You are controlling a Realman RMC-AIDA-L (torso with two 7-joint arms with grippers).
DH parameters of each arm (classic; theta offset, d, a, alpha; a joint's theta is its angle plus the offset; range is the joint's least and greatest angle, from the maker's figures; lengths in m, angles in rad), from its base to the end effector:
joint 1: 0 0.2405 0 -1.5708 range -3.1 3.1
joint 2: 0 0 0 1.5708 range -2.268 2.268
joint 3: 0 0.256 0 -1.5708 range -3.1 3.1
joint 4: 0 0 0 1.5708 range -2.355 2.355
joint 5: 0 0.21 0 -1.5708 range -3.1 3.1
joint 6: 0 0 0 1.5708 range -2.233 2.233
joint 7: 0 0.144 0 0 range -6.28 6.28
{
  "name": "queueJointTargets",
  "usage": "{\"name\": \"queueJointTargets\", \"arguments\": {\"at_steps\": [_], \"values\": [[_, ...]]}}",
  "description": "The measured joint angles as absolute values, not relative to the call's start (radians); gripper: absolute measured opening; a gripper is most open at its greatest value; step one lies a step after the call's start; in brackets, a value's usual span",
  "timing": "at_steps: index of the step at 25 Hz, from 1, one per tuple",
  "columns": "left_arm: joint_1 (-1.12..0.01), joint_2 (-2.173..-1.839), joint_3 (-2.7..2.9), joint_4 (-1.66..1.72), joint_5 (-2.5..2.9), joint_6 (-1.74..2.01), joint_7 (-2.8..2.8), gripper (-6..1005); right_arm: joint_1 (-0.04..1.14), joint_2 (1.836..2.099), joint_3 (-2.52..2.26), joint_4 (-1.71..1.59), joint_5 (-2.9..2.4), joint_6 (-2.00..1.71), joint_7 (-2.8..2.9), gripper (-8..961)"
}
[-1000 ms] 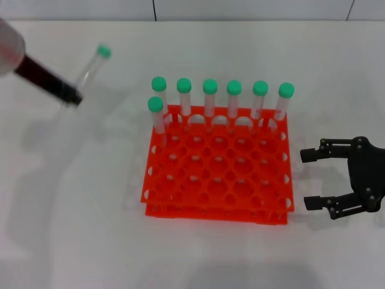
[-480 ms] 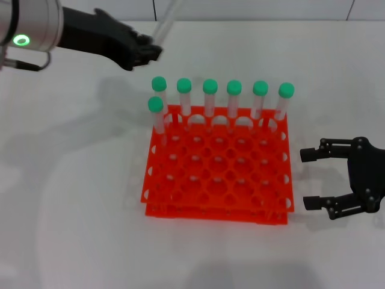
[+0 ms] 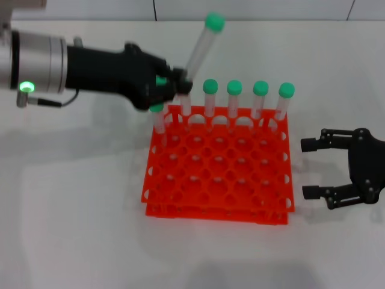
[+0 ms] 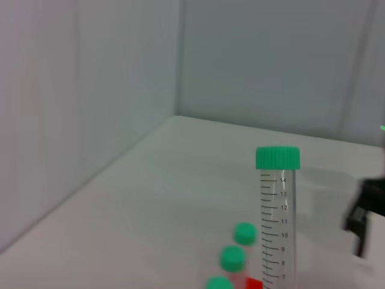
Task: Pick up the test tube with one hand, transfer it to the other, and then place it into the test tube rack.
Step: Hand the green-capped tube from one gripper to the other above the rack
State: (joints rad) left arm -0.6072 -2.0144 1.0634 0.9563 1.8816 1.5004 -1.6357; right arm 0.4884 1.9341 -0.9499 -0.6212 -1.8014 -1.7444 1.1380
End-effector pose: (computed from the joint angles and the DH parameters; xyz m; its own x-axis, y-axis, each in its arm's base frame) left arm -0.1800 0.3704 0.0206 0.9220 0.1775 0.3441 0.2422 -0.9578 -0.1547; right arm 0.2620 0.3051 0.0286 0.8800 -0.0755 -0.4688 -0.1261 -0.9890 -0.0774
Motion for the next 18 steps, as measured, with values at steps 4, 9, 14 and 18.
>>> {"name": "queueJointTargets", "arguments": {"at_steps": [4, 9, 14, 18], "values": [[-0.660, -1.989, 0.998, 0.768, 1.875, 1.580, -1.465, 189, 0.490, 1.934, -0.920, -0.621, -1.800, -1.746, 1.138, 856], [-0.717, -1.936, 0.972, 0.581, 1.868, 1.636, -1.342, 189, 0.490, 1.940, -0.877, -0.618, -1.800, -1.739, 1.138, 856], [-0.723, -1.939, 0.971, 0.570, 1.874, 1.610, -1.343, 189, 0.486, 1.952, -0.807, -0.620, -1.800, -1.737, 1.137, 856], [-0.734, -1.950, 0.979, 0.568, 1.888, 1.577, -1.355, 188, 0.487, 1.953, -0.746, -0.607, -1.799, -1.746, 1.150, 856]]}}
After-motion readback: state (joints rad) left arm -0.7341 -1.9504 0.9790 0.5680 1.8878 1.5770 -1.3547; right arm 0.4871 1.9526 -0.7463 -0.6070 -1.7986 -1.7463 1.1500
